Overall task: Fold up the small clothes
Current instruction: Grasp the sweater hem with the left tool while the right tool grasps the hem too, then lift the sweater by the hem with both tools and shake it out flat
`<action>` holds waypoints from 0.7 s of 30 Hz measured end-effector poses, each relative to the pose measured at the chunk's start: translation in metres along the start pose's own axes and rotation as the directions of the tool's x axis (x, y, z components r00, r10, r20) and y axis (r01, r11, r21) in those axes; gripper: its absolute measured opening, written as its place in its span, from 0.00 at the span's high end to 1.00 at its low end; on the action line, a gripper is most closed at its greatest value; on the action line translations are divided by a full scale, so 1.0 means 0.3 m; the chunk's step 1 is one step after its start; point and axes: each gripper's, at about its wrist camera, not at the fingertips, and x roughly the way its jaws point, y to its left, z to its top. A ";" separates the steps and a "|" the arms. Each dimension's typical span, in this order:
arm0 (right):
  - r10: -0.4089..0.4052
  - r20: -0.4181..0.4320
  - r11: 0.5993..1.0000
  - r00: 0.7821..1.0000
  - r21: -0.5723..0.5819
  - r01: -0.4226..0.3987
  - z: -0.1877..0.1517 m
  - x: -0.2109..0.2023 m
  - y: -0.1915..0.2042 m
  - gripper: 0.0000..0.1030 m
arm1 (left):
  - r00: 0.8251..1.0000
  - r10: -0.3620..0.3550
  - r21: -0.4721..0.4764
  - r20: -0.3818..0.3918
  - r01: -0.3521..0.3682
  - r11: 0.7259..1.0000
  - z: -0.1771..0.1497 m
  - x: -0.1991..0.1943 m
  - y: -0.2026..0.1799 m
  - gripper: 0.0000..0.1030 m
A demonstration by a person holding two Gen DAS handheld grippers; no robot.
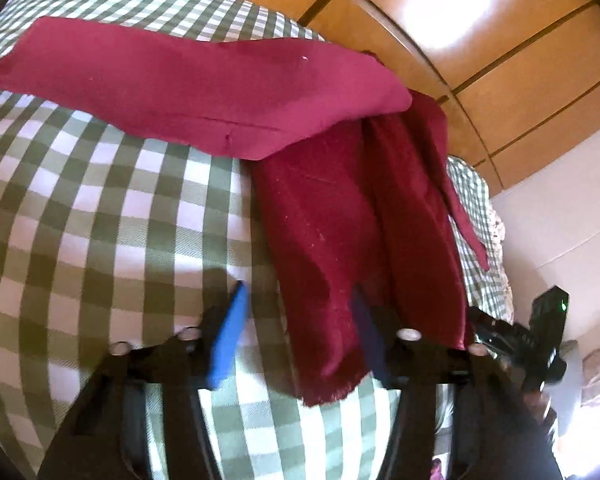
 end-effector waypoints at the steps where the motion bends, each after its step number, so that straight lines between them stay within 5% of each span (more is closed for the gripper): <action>1: 0.037 -0.023 0.999 0.999 -0.005 -0.037 0.008 0.007 0.020 0.63 | 1.000 -0.014 0.003 -0.015 0.015 1.000 0.003 0.006 -0.008 0.85; 5: -0.019 -0.069 0.992 0.997 -0.126 0.010 0.026 0.041 0.119 0.91 | 1.000 0.001 0.050 -0.008 0.000 0.999 0.015 -0.025 -0.037 0.96; 15: -0.084 0.161 0.959 0.983 -0.255 0.124 0.041 -0.329 0.154 0.93 | 0.993 -0.069 0.120 0.091 0.058 0.991 0.007 -0.336 -0.096 0.98; 21: -0.263 0.050 0.943 0.964 -0.199 0.268 -0.112 -0.268 -0.076 0.93 | 1.000 0.006 0.096 0.019 -0.008 0.995 -0.144 -0.390 -0.028 0.98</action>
